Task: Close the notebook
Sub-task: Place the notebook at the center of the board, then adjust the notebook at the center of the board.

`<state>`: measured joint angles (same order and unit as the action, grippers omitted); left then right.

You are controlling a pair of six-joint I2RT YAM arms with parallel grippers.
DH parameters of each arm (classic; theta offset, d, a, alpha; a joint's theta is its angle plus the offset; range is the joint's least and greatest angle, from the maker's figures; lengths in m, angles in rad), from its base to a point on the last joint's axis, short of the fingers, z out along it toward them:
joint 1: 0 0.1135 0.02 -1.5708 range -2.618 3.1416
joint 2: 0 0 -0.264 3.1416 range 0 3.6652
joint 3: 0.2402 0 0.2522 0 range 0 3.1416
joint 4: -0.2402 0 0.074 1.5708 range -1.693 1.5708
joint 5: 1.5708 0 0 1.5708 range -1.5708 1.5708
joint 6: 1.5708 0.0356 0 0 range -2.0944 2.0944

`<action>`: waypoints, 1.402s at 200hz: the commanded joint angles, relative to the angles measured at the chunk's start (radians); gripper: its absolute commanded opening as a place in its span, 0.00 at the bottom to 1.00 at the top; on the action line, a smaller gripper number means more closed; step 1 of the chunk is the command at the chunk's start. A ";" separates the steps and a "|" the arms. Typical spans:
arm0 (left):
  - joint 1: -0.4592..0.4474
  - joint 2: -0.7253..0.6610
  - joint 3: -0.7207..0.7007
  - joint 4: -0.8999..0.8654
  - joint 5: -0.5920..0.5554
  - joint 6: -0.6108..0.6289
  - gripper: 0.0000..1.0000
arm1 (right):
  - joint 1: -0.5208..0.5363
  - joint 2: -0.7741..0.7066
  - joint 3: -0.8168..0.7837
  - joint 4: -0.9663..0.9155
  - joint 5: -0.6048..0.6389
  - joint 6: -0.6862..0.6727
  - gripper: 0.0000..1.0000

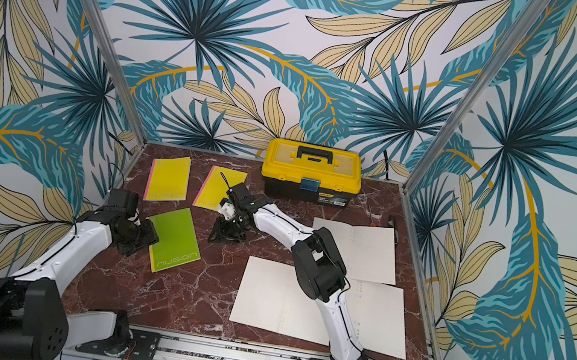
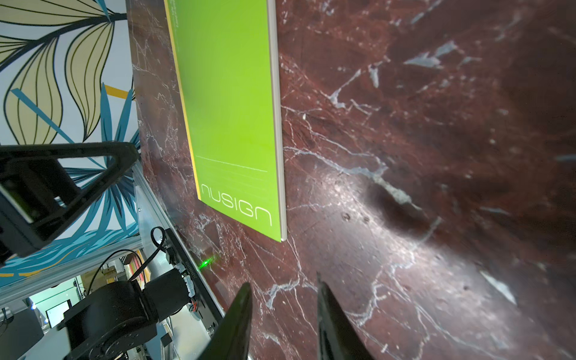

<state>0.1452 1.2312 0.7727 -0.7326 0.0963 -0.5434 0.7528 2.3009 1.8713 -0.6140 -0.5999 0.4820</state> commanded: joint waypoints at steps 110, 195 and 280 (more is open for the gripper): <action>0.059 0.269 0.018 0.216 -0.003 -0.035 0.47 | 0.045 0.148 0.108 -0.050 -0.024 0.013 0.32; 0.097 0.386 0.107 0.244 0.030 0.007 0.46 | 0.097 0.211 0.175 -0.078 -0.031 0.025 0.32; 0.145 0.451 0.207 0.234 0.075 0.044 0.45 | 0.140 0.284 0.284 -0.085 -0.049 0.061 0.32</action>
<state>0.2707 1.6627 0.9386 -0.4938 0.1509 -0.5240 0.8742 2.5271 2.1109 -0.6636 -0.6449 0.5232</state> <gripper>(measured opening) 0.452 0.317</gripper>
